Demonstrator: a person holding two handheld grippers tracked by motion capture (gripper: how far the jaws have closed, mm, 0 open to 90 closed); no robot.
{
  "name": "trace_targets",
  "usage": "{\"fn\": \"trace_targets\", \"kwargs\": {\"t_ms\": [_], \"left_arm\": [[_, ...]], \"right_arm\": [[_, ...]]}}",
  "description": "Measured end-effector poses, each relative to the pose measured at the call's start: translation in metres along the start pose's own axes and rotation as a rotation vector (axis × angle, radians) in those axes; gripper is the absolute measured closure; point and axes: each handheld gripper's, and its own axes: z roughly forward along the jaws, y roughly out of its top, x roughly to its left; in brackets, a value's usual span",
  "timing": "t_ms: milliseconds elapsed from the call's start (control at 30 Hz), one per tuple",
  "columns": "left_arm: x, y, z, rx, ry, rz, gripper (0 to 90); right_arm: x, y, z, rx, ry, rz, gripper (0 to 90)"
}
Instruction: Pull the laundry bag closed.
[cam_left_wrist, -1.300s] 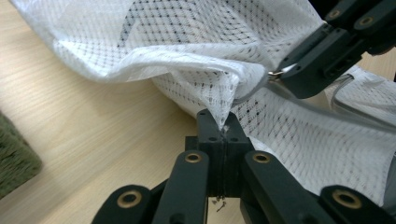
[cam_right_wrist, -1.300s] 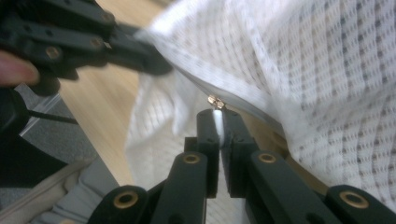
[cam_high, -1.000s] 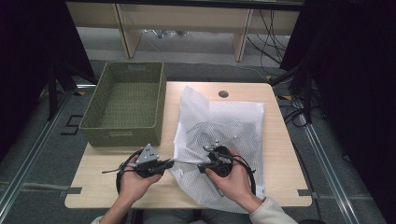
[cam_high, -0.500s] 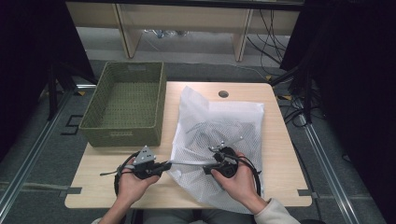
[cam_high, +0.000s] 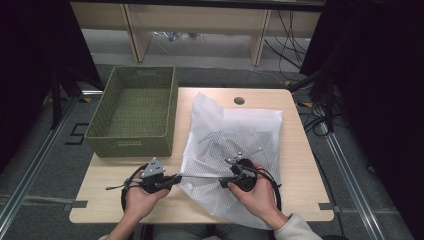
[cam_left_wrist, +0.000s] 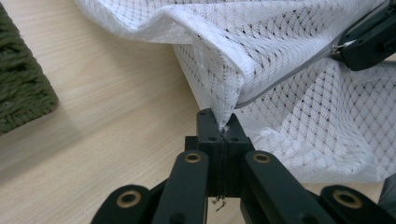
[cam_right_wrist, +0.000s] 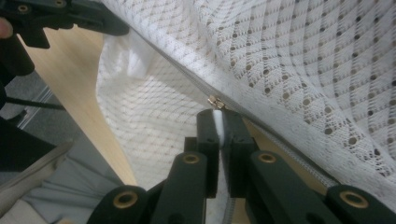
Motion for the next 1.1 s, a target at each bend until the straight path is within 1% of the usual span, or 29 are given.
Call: {"fn": "trace_targets", "kwargs": {"t_ms": [33,67,100,133,167,200,233,333,367,400,433,467,500,533,567,600,633,667,700,733,800,833,867,933,967,1000,1033,1067,1100], "left_arm": [[-0.0003,-0.0009,0.0001,-0.001,0.004,-0.014,89.2],[-0.0009,-0.0017,0.0008,-0.005,0.009,-0.027,89.3],[-0.0005,-0.0023,0.0008,-0.004,0.015,-0.02,89.3],[0.0007,-0.0024,0.0004,0.005,0.019,-0.001,89.3],[0.0015,-0.0025,0.0005,0.007,0.022,0.0,89.3],[0.0002,-0.0025,0.001,-0.002,0.021,-0.024,89.3],[0.0005,-0.0024,0.001,0.0,0.022,-0.024,89.3],[0.002,-0.0024,0.0003,0.009,0.029,-0.013,89.2],[0.0031,-0.0023,-0.001,0.028,0.038,-0.005,89.3],[0.0029,-0.0024,-0.001,0.027,0.039,-0.007,89.3],[0.0029,-0.0025,-0.0008,0.022,0.039,-0.004,89.3],[0.0012,-0.0025,0.0,0.008,0.035,-0.018,89.3],[0.0014,-0.0025,0.0,0.006,0.04,-0.009,89.3],[0.0015,-0.0023,-0.0003,0.008,0.04,-0.01,89.3],[0.0027,-0.0024,-0.0014,0.024,0.049,-0.001,89.3],[0.0023,-0.0027,-0.0012,0.019,0.049,-0.013,89.3],[0.0028,-0.0028,-0.0017,0.022,0.045,-0.008,89.3],[0.0018,-0.0029,-0.0013,0.013,0.046,-0.022,89.3],[0.0027,-0.0029,-0.0019,0.02,0.048,-0.015,89.3],[0.0031,-0.0034,-0.0016,0.013,0.048,-0.013,89.3],[0.0038,-0.0037,-0.0017,0.014,0.048,-0.008,89.3],[0.0049,-0.0039,-0.0023,0.025,0.055,0.003,89.3],[0.0038,-0.0047,-0.0011,0.008,0.051,-0.018,89.3],[0.0058,-0.0052,-0.0031,0.031,0.055,-0.007,89.3],[0.0061,-0.0061,-0.0032,0.023,0.056,-0.007,89.3],[0.0052,-0.0064,-0.0032,0.02,0.055,-0.025,89.3],[0.007,-0.0067,-0.0046,0.036,0.059,-0.01,89.3],[0.0061,-0.0075,-0.0043,0.026,0.057,-0.03,89.3],[0.0083,-0.0075,-0.0056,0.041,0.061,-0.011,89.3]], "right_arm": [[0.0009,-0.0004,0.0,0.009,-0.006,0.009,88.0],[-0.0002,-0.0009,0.0008,0.002,-0.001,0.001,88.0],[0.0005,-0.0011,0.001,0.007,0.002,0.011,88.0],[-0.0009,-0.0008,0.0011,0.005,0.017,0.009,88.0],[-0.0001,-0.0008,0.0,-0.004,-0.006,0.012,88.0],[-0.0008,-0.0003,-0.0004,0.002,-0.003,0.014,88.0],[-0.0003,-0.0005,-0.0016,-0.005,-0.002,0.021,88.0],[-0.0011,-0.0002,-0.0011,-0.008,-0.005,0.006,88.0],[-0.0012,-0.0003,-0.0006,-0.01,-0.007,-0.002,88.0],[-0.0006,-0.0003,0.0,-0.005,0.001,0.001,88.0],[0.0003,-0.0005,-0.0004,0.002,-0.001,0.021,88.0],[0.0,-0.0004,-0.001,0.004,-0.018,0.021,88.0],[0.0003,-0.0005,-0.0012,0.015,-0.015,0.031,88.0],[0.0001,-0.0008,-0.0012,0.008,-0.012,0.026,88.0],[-0.0019,-0.0008,-0.0014,-0.01,-0.017,0.001,88.0],[-0.0022,-0.0005,-0.0017,-0.007,-0.017,0.004,88.0],[-0.0016,-0.0003,-0.0028,-0.001,-0.011,0.026,88.0],[-0.0024,0.0001,-0.0033,-0.009,-0.023,0.012,88.0],[-0.003,0.0003,-0.0033,-0.009,-0.021,0.006,88.0],[-0.0025,0.0001,-0.0039,-0.009,-0.02,0.013,88.0],[-0.0036,0.0003,-0.0045,-0.009,-0.022,-0.001,88.0],[-0.0034,0.0003,-0.0052,-0.009,-0.026,-0.001,88.0],[-0.0028,0.0001,-0.0053,-0.008,-0.026,0.01,88.0],[-0.0028,-0.0003,-0.0064,-0.014,-0.029,0.007,88.0],[-0.0035,-0.0005,-0.0067,-0.019,-0.032,0.002,88.0],[-0.0042,-0.0009,-0.0072,-0.017,-0.031,0.003,88.0],[-0.0048,-0.0013,-0.0078,-0.014,-0.031,0.009,88.0],[-0.0035,-0.0019,-0.0084,-0.01,-0.032,0.025,88.0],[-0.0054,-0.0024,-0.0084,-0.014,-0.032,0.008,88.0]]}}
